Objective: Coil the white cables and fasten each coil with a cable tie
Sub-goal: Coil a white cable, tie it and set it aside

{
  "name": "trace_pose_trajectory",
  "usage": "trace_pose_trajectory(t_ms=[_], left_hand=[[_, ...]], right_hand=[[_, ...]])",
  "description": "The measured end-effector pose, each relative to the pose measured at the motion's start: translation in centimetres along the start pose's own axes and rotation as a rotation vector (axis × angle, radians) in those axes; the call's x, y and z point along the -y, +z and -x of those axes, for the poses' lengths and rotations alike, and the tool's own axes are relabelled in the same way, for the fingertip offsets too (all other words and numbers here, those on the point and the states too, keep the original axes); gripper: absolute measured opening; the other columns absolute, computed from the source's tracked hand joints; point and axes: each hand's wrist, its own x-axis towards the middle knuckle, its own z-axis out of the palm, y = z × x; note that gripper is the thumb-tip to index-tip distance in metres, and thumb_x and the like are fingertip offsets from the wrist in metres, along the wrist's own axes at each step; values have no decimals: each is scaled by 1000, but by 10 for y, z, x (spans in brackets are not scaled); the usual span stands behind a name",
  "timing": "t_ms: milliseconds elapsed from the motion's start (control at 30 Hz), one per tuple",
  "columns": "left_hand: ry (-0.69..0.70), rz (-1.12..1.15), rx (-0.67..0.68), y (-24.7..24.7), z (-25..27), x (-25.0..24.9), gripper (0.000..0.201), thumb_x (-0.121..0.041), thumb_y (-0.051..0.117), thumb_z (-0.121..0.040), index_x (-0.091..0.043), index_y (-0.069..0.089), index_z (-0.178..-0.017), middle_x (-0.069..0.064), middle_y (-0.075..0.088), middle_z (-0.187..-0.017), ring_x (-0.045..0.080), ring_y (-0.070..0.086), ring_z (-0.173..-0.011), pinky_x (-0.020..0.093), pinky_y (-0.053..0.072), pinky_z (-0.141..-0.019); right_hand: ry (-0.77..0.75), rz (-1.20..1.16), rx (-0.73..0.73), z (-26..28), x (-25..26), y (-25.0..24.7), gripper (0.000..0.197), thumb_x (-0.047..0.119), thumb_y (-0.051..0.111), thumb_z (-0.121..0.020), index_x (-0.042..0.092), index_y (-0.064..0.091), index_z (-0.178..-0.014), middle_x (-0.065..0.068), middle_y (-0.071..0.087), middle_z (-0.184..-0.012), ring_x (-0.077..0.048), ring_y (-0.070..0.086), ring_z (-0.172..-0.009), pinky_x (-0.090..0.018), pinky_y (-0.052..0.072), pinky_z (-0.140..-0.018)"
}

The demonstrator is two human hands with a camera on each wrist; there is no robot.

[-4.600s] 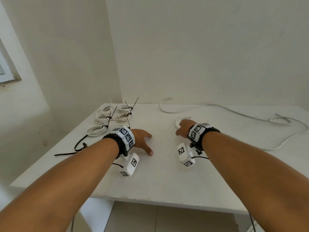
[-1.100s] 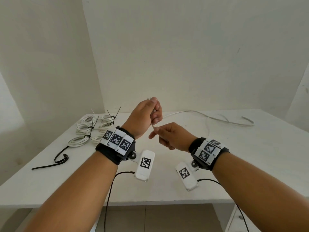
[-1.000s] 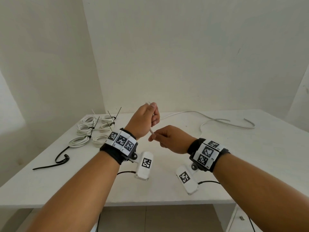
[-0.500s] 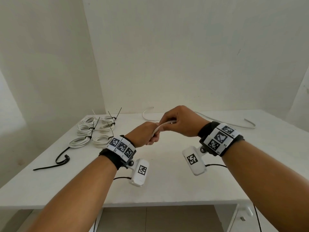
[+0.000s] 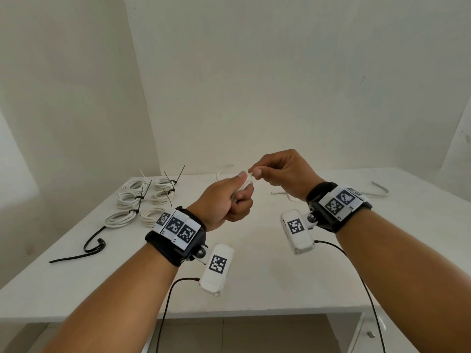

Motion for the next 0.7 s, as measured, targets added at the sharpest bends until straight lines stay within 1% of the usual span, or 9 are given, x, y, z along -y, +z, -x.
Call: trace_pose_trajectory(t_ms=[33, 133, 233, 400, 433, 500, 567, 633, 700], left_hand=[[20, 5, 10, 2, 1, -3, 46, -52, 28, -94, -17, 31, -63, -6, 19, -46, 8, 13, -42, 19, 14, -40], [92, 8, -2, 9, 2, -12, 49, -56, 29, -93, -18, 30, -62, -7, 19, -47, 8, 13, -42, 19, 14, -41], [180, 2, -27, 11, 0, -19, 44, -49, 32, -94, -19, 28, -62, -7, 21, -46, 8, 15, -40, 19, 17, -40], [279, 118, -85, 9, -10, -31, 44, -49, 29, -95, -21, 36, -61, -7, 26, -46, 7, 19, -39, 19, 19, -39], [283, 129, -108, 9, -13, -31, 43, -50, 30, -94, -20, 36, -64, -7, 27, -46, 8, 21, -39, 19, 19, -40], [283, 125, -162, 7, -19, -29, 41, -50, 32, -93, -18, 36, -68, -6, 30, -49, 9, 27, -40, 25, 15, -44], [283, 83, -223, 2, -24, -22, 40, -51, 35, -93, -18, 37, -70, -5, 32, -51, 11, 30, -41, 33, 11, -49], [288, -2, -279, -3, -27, -15, 39, -51, 35, -94, -18, 37, -72, -4, 33, -53, 13, 33, -44, 31, 14, -48], [297, -102, -354, -7, -30, -9, 39, -48, 32, -98, -17, 36, -74, -5, 35, -54, 13, 34, -47, 28, 24, -45]], right_hand=[[13, -74, -5, 0, -2, 2, 8, 19, 73, -85, 16, 78, -79, 5, 62, -59, -16, 35, -53, -28, 24, -53], [52, -226, -18, 2, -6, 10, 31, 22, 70, -87, -9, 69, -83, 2, 55, -56, -15, 33, -51, -30, 24, -53], [98, -301, -9, 8, -11, 20, 38, 28, 60, -96, 4, 65, -67, 2, 47, -54, -13, 32, -49, -26, 25, -51], [219, -227, -1, 17, -23, 39, 47, 25, 50, -103, -13, 50, -74, 1, 55, -56, -14, 36, -48, -26, 29, -50], [232, -173, 18, 18, -23, 42, 47, 23, 47, -105, -8, 53, -70, -1, 56, -58, -15, 36, -48, -26, 31, -50], [255, -57, 72, 19, -19, 45, 54, 24, 45, -105, 20, 58, -53, -5, 58, -63, -15, 39, -47, -25, 35, -49], [276, 83, 112, 18, -14, 47, 57, 30, 46, -105, 32, 59, -49, -4, 59, -65, -14, 41, -46, -23, 39, -48], [269, 233, 144, 17, -12, 46, 46, 34, 46, -104, 36, 67, -63, 0, 58, -62, -11, 44, -45, -25, 42, -50], [276, 374, 200, 16, -14, 46, 32, 33, 46, -104, 27, 74, -90, 5, 57, -60, -5, 46, -43, -22, 43, -52]])
